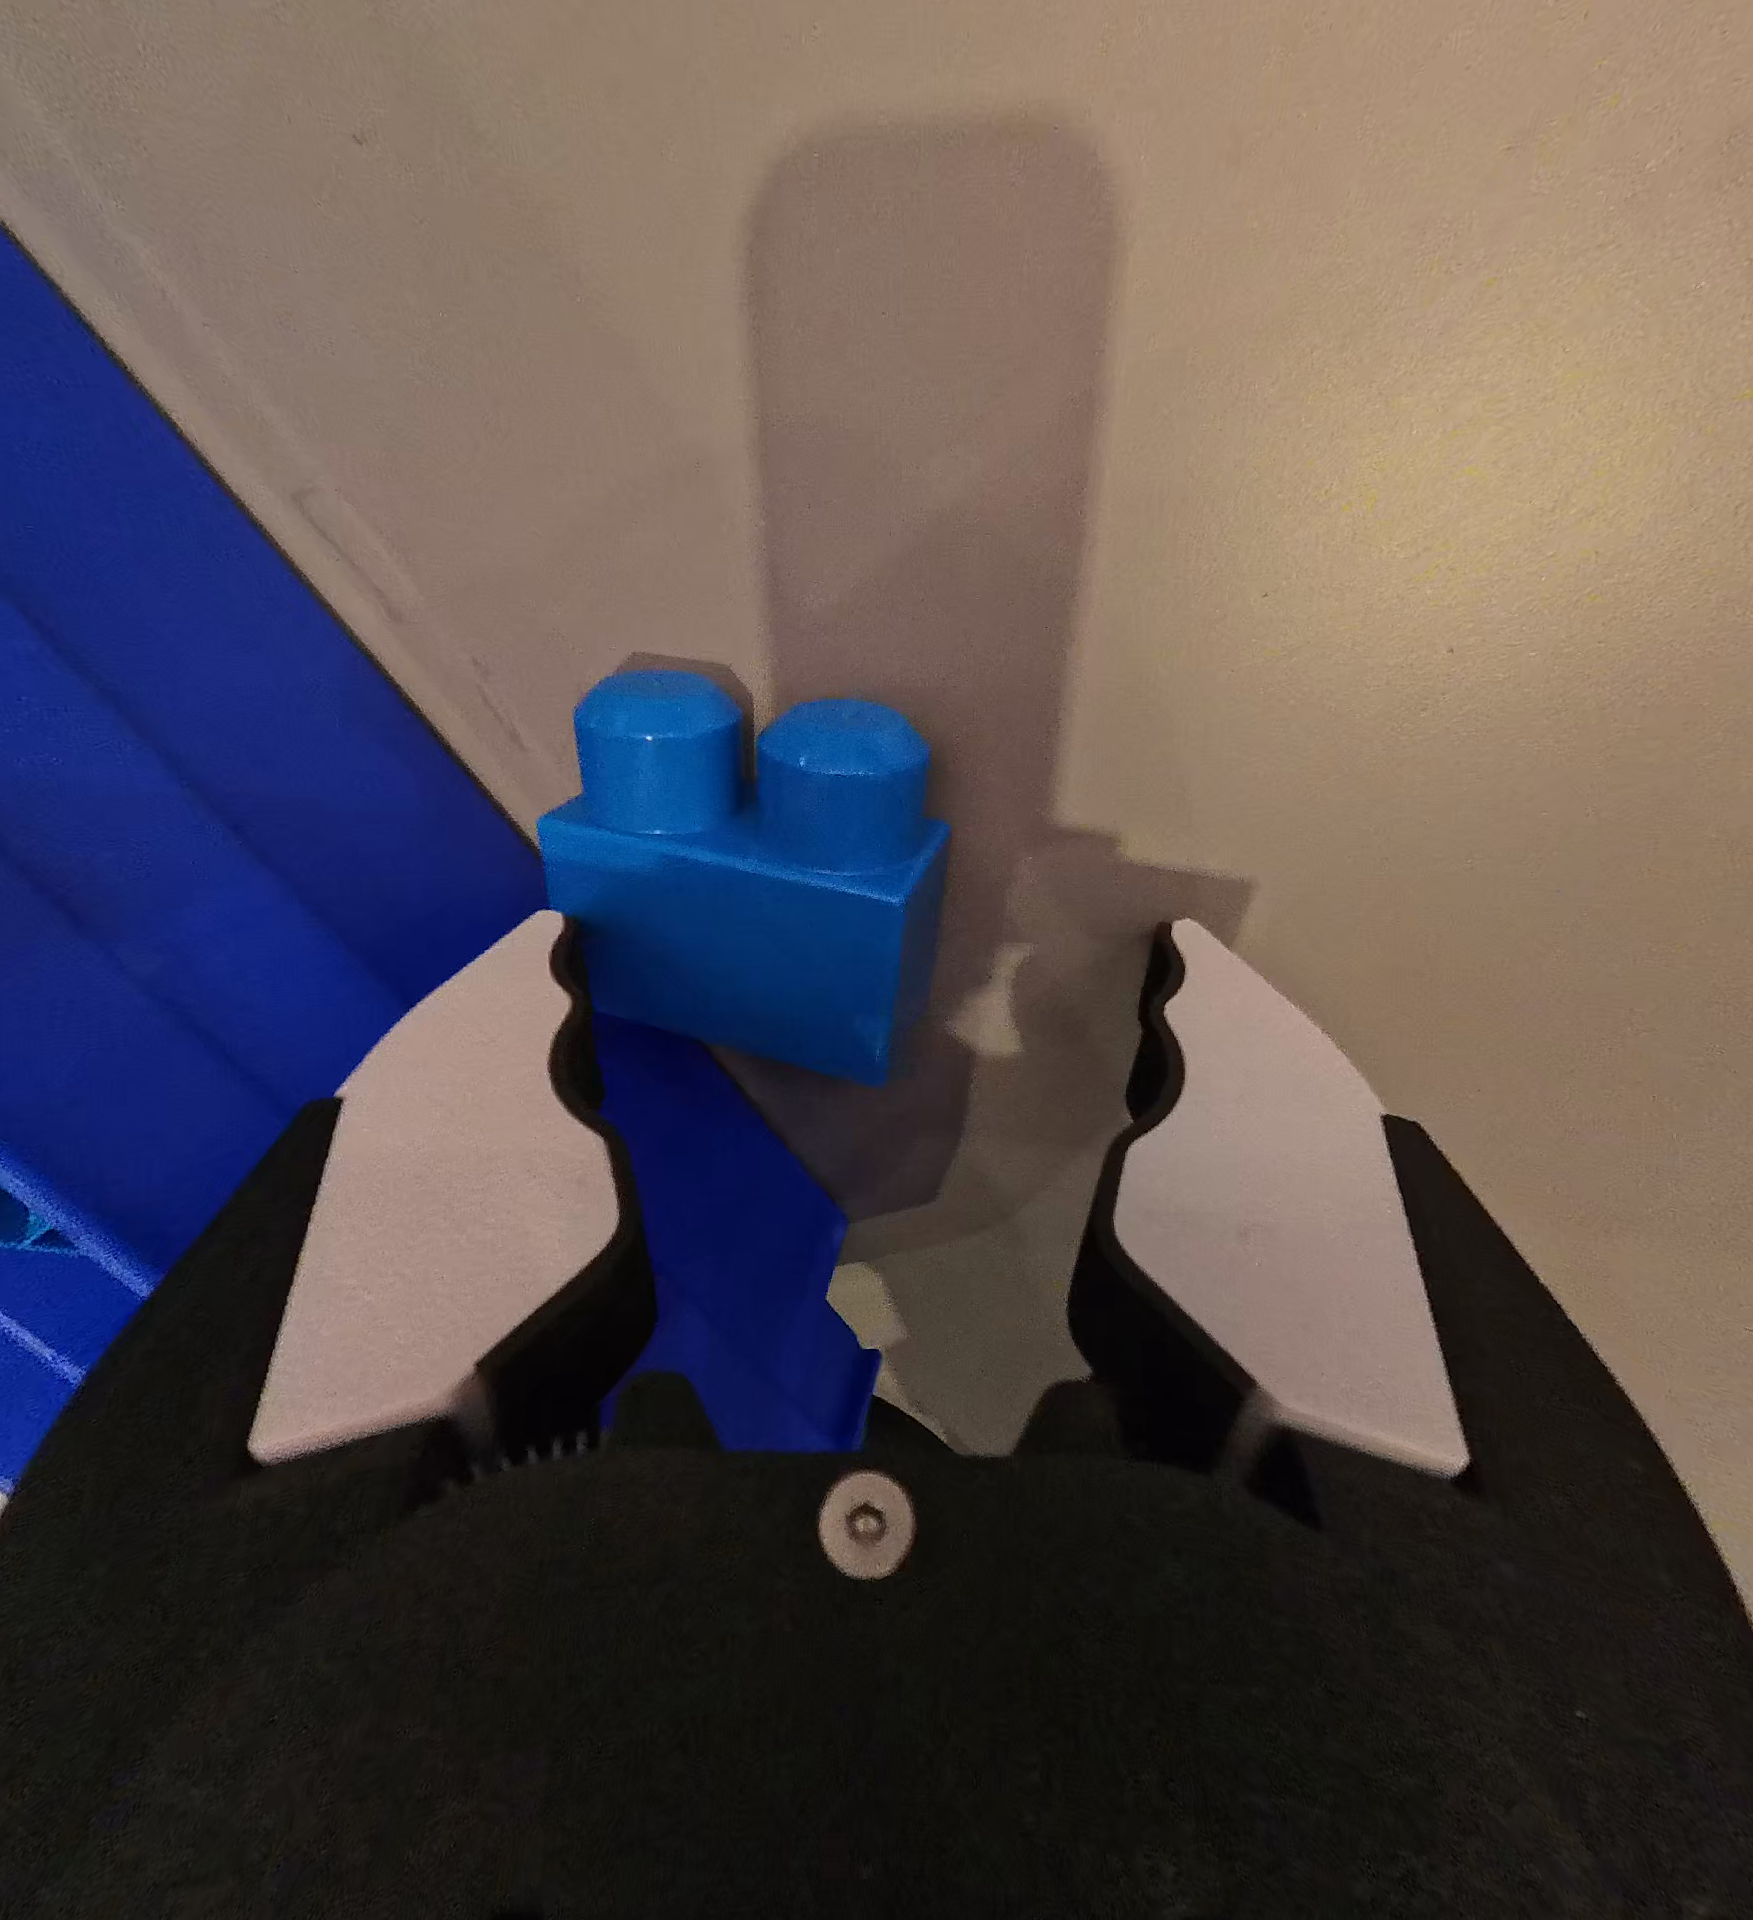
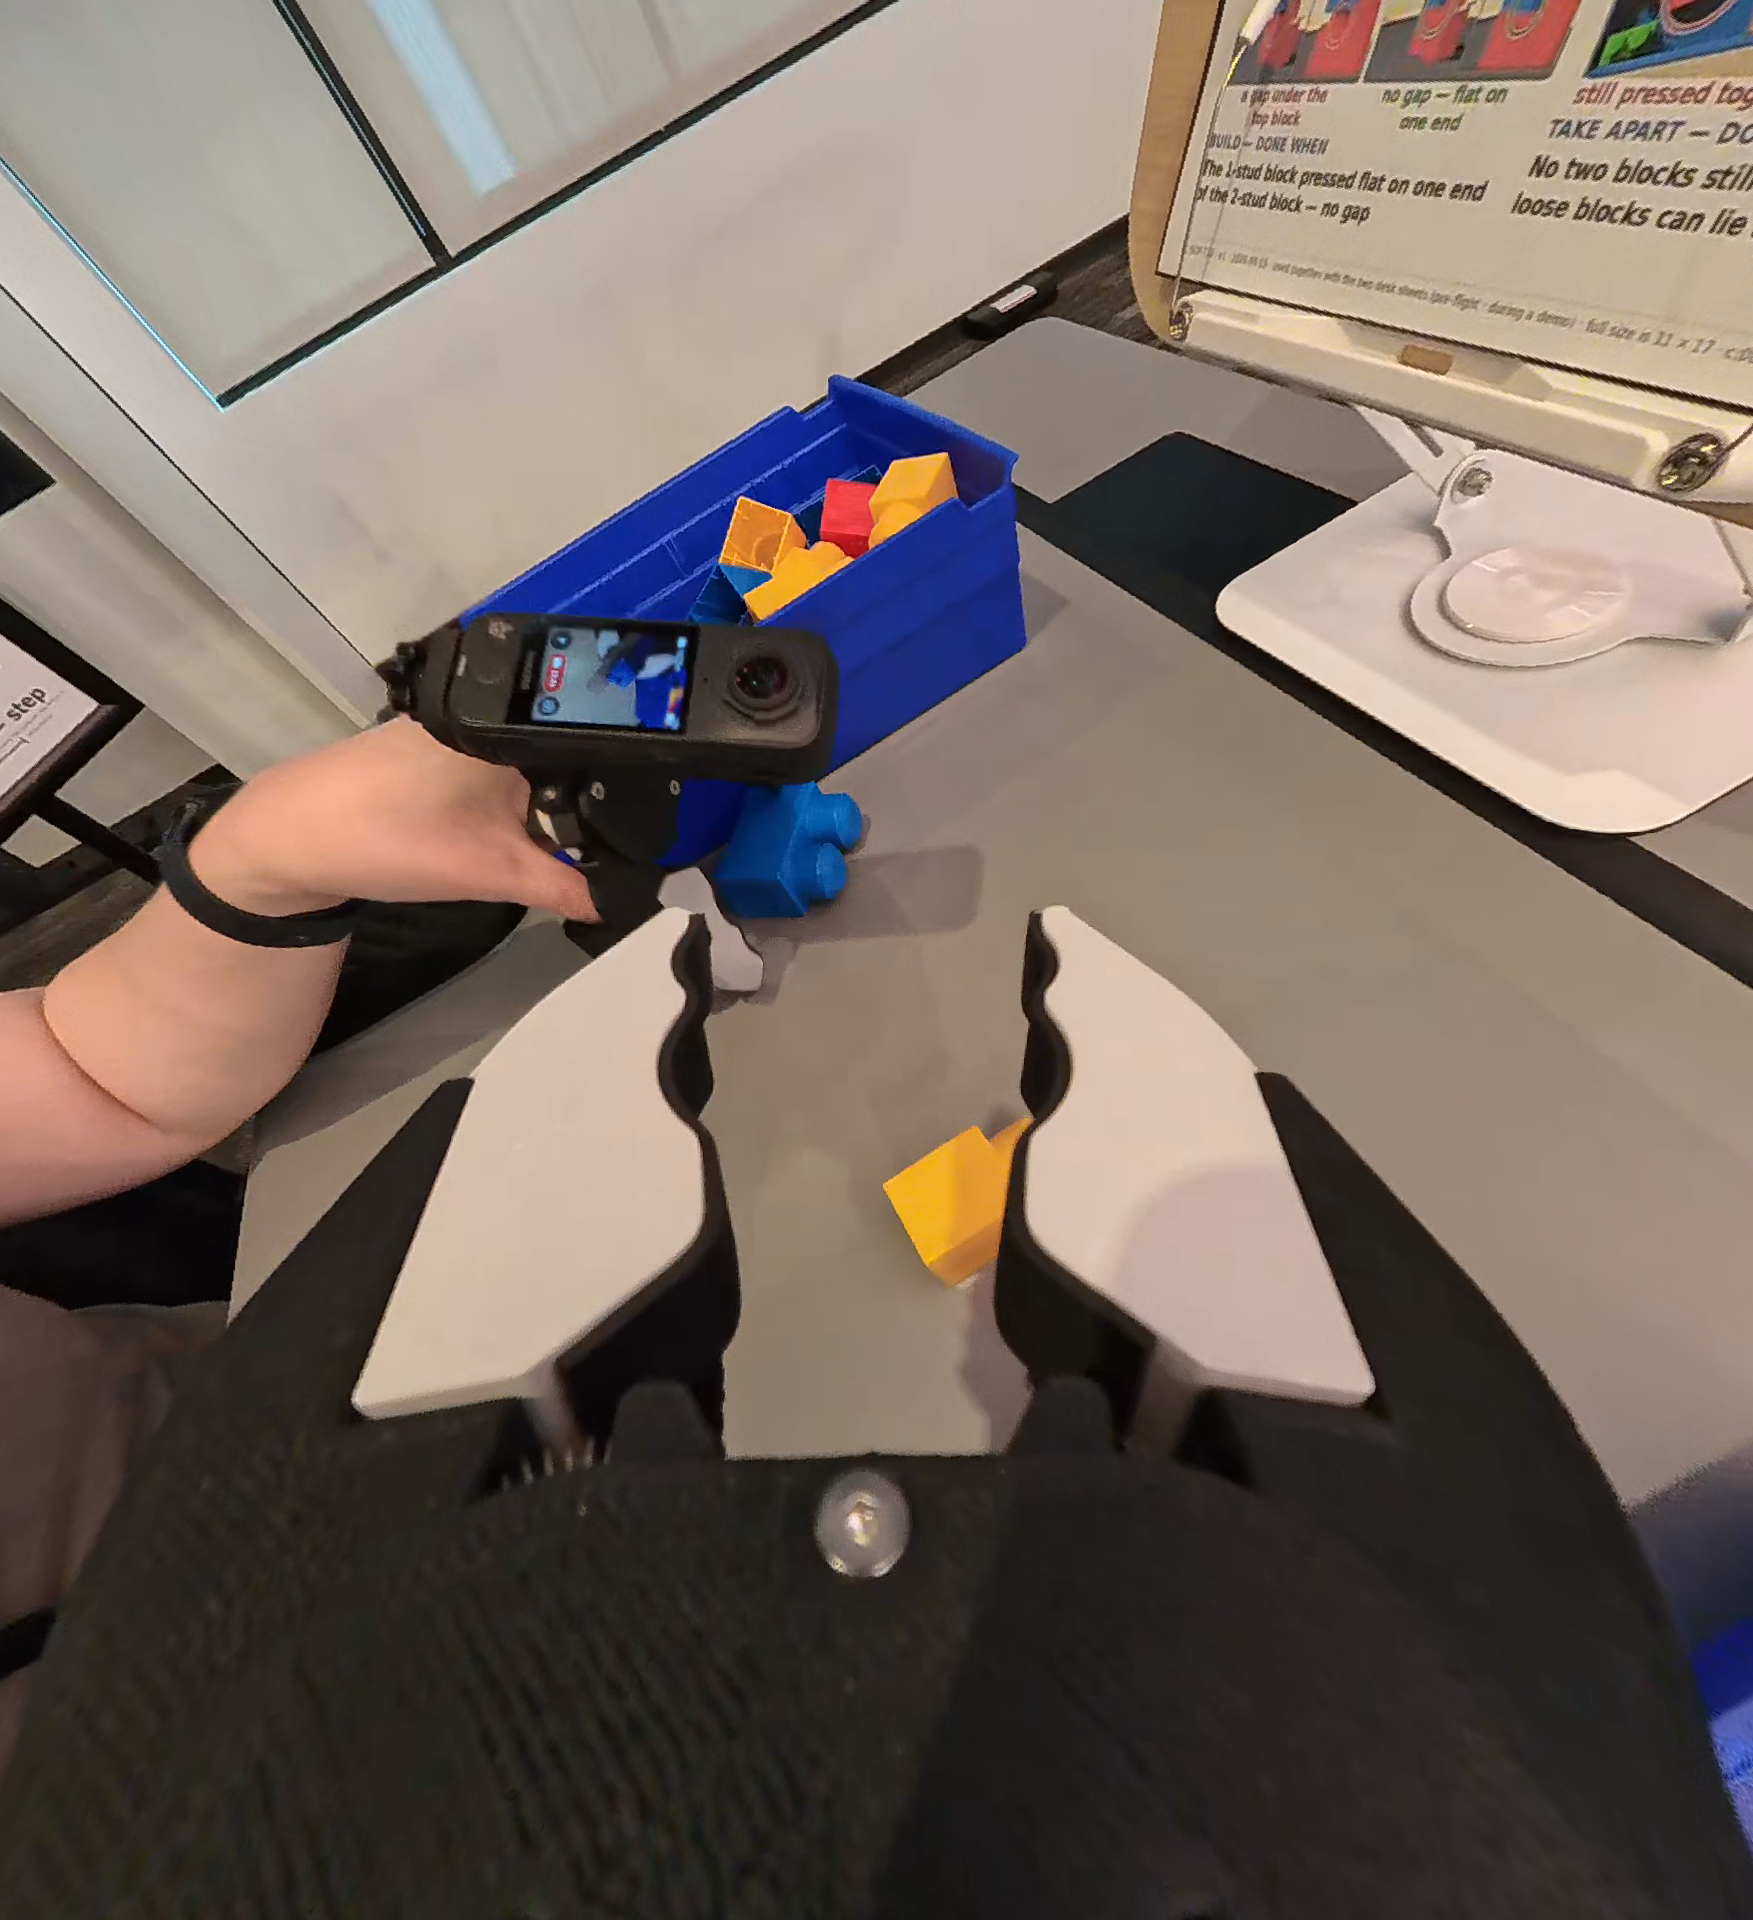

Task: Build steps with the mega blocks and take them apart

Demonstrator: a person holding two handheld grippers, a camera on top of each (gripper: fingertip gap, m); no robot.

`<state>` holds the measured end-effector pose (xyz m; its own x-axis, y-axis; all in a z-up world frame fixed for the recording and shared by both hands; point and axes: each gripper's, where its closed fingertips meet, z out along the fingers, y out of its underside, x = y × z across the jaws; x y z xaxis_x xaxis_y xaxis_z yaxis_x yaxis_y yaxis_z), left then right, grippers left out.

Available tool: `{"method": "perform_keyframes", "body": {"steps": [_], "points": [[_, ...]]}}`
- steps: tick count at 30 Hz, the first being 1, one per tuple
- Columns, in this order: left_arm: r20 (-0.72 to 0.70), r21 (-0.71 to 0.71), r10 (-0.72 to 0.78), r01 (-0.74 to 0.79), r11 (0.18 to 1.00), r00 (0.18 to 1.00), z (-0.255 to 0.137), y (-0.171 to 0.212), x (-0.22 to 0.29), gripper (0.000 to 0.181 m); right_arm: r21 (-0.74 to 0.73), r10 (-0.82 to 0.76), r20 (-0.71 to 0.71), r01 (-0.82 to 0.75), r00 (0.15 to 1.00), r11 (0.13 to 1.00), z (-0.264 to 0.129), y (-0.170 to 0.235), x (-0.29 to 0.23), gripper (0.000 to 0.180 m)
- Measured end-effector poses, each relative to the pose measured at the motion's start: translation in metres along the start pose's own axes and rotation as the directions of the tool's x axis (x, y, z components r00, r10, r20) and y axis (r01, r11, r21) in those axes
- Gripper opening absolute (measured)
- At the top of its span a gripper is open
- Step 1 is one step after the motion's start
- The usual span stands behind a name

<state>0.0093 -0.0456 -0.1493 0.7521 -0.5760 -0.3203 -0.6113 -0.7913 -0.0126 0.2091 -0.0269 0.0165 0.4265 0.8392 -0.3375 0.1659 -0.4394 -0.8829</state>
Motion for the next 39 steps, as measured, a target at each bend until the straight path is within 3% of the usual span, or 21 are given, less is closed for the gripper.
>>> {"method": "perform_keyframes", "body": {"steps": [7,10,17,24,28,34,39], "points": [[-0.093,0.08,0.101,-0.093,0.992,0.991,-0.022,-0.003,0.038,0.081,0.01,-0.001,-0.007,0.001,1.0,1.0,-0.005,-0.003,0.001,0.059],[-0.066,0.101,0.122,-0.115,0.988,0.99,-0.026,-0.002,0.035,0.088,0.0,-0.004,-0.008,0.004,1.0,1.0,-0.004,-0.001,0.001,0.059],[-0.174,0.037,0.15,-0.146,0.989,0.973,-0.006,0.004,0.038,0.102,-0.024,-0.013,-0.011,0.013,1.0,1.0,-0.002,0.003,0.002,0.059],[-0.305,0.018,0.126,-0.127,0.992,0.944,-0.002,0.001,0.051,0.076,-0.066,-0.016,-0.017,0.015,1.0,0.998,0.004,0.011,0.005,0.059],[-0.33,0.052,0.121,-0.11,0.993,0.936,-0.004,0.0,0.053,0.076,-0.082,-0.019,-0.016,0.018,1.0,0.997,0.008,0.015,0.004,0.059],[-0.422,0.276,0.064,0.061,0.959,0.904,-0.036,-0.024,0.049,0.076,-0.085,-0.01,-0.026,0.007,1.0,0.996,0.015,0.018,0.002,0.059],[-0.315,0.603,0.049,0.16,0.782,0.948,-0.097,-0.061,0.029,0.076,0.077,0.116,0.018,-0.118,0.993,0.99,0.027,0.0,-0.015,0.059]]}}
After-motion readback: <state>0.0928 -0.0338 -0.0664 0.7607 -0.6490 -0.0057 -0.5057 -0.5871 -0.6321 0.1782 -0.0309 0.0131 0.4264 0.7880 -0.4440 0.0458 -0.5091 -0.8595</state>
